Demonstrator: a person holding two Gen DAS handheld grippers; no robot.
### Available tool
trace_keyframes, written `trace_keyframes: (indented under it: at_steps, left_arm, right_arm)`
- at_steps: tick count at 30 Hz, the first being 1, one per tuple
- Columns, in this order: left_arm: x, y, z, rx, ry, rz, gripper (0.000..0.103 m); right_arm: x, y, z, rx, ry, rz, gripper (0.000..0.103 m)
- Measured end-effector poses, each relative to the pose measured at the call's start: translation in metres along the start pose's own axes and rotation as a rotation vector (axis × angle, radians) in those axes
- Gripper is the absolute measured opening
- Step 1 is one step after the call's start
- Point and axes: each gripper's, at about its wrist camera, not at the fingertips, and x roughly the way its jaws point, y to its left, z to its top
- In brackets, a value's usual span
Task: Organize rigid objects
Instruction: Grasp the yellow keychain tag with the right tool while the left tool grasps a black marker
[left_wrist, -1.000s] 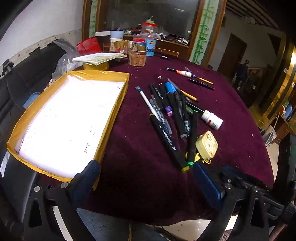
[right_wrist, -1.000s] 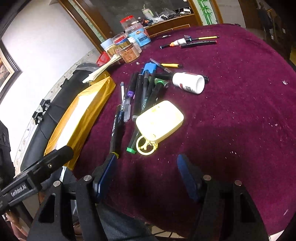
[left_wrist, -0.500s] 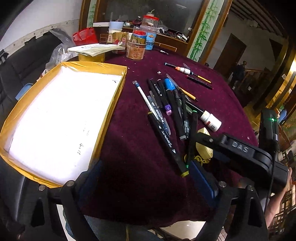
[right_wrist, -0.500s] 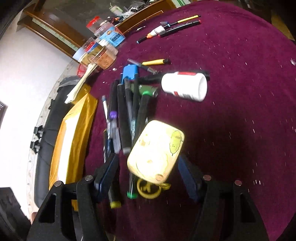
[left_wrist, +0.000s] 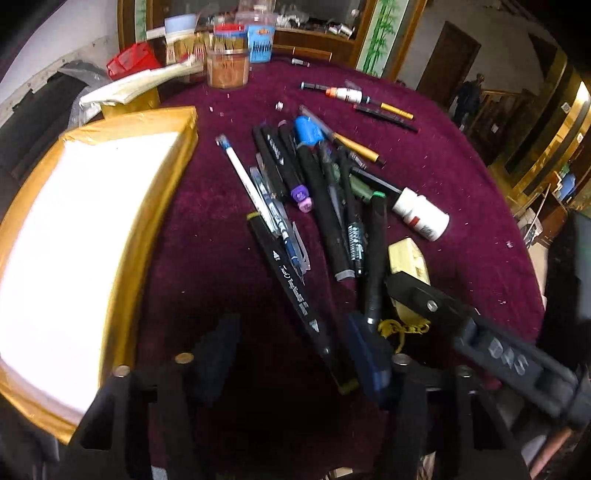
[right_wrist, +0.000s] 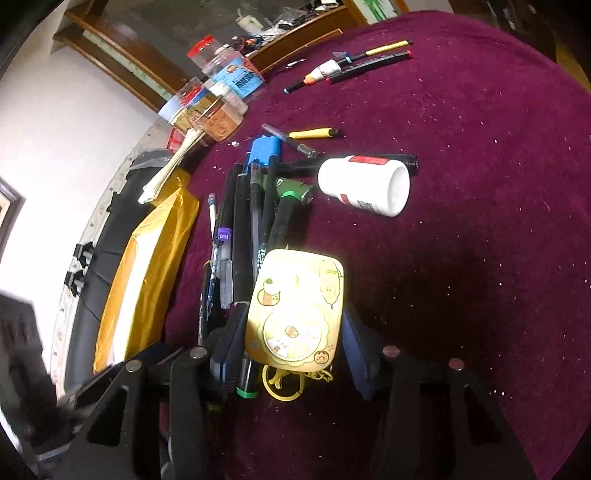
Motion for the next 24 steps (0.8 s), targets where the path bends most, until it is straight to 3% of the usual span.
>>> trace_keyframes:
  at_steps: [1, 3, 4, 8, 11, 14, 18, 24]
  left_arm:
    - [0.004, 0.001, -0.001, -0.007, 0.015, 0.001, 0.049]
    - [0.007, 0.008, -0.006, -0.044, 0.044, -0.028, 0.025]
    - [0.006, 0.010, -0.008, -0.050, 0.046, -0.046, 0.020]
    - [0.001, 0.015, -0.013, -0.058, 0.040, -0.053, 0.020]
    - [0.010, 0.017, -0.009, -0.057, 0.059, -0.044, 0.029]
    - [0.015, 0.018, -0.003, -0.061, 0.038, -0.039, 0.029]
    - [0.014, 0.021, -0.005, -0.074, 0.010, -0.024, 0.018]
    - [-0.017, 0.039, -0.012, -0.145, -0.048, -0.100, 0.015]
  right_arm:
    - [0.000, 0.001, -0.001, -0.009, -0.001, -0.005, 0.048]
    - [0.001, 0.004, -0.002, -0.030, -0.003, -0.012, 0.048]
    - [0.001, 0.004, -0.002, -0.039, -0.004, -0.014, 0.048]
    - [0.001, 0.006, -0.002, -0.045, -0.006, -0.017, 0.049]
    - [0.003, 0.008, -0.001, -0.057, -0.012, -0.033, 0.049]
    - [0.004, 0.010, -0.003, -0.069, -0.030, -0.054, 0.049]
    - [0.006, 0.017, -0.006, -0.120, -0.052, -0.101, 0.047]
    - [-0.010, 0.006, -0.003, -0.060, -0.090, -0.036, 0.047]
